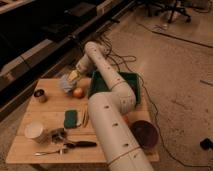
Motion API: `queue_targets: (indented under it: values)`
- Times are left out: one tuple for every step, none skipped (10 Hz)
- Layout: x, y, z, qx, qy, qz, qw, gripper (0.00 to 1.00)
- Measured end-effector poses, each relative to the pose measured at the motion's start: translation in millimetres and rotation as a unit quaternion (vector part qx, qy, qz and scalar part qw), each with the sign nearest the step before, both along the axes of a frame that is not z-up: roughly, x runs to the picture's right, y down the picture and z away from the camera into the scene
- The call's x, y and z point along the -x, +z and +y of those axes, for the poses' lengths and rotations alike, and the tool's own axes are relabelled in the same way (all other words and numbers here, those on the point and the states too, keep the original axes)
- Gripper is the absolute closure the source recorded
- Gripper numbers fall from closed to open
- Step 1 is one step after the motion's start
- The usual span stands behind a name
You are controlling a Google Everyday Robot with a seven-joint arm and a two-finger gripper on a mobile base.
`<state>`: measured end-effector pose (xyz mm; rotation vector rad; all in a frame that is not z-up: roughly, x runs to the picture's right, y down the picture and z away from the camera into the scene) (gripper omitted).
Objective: Place towel in plastic cup
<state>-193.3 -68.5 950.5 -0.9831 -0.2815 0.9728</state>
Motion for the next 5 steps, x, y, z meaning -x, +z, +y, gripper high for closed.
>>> queue_targets:
  values:
    - [-0.7,-1.2,-0.9,-0.001,0.0,0.0,1.0,0.2]
    - [-0.4,-3.5,-3.4,-0.005,-0.001,0.002,1.0,0.2]
    - [0.2,-6.0,-4.2,-0.008,-0.004,0.005,0.9999,0.2]
    - [-1.2,-9.9,-4.9,-0.007,-0.006,0.01,0.9999,0.2]
    - [-2.6,-16.7,-5.3,0.002,-0.011,0.02,0.9997,0.2]
